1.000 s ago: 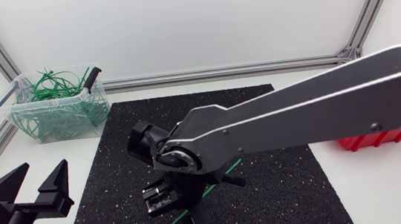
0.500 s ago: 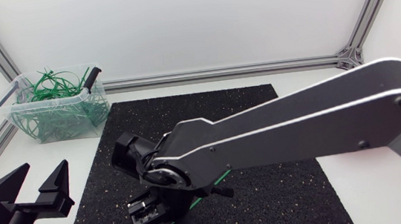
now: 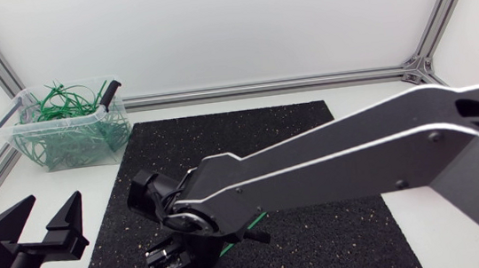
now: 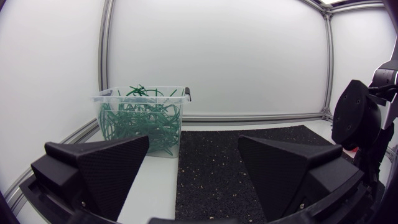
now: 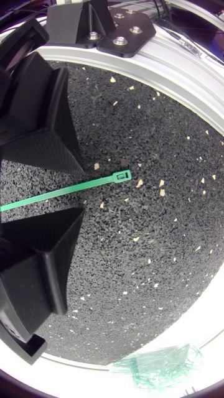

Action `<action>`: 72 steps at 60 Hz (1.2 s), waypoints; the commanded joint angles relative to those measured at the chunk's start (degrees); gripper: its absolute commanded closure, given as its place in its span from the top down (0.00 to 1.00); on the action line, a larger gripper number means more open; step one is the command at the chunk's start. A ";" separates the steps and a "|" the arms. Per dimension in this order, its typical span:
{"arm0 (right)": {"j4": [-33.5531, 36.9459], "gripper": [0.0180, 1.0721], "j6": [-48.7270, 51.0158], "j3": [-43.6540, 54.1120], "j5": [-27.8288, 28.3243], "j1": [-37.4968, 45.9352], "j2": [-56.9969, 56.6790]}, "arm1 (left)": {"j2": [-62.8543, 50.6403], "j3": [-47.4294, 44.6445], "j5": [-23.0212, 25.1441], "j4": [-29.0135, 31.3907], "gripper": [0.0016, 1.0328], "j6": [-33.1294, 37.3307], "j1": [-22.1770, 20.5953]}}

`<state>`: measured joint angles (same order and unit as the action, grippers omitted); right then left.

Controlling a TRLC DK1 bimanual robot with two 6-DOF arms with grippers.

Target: Take a green cable tie from the red box, thread the tail through the head to close it, then place it in the transparent bin on the left.

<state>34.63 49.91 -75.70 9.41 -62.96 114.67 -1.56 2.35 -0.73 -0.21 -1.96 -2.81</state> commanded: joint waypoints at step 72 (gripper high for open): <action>-11.69 0.05 -18.53 22.70 -5.72 9.70 -31.53 | 2.27 -2.09 0.56 1.61 0.97 -1.47 -2.03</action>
<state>24.43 34.15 -56.14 4.78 -53.69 86.63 0.08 2.35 -0.56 -0.21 -1.98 -4.32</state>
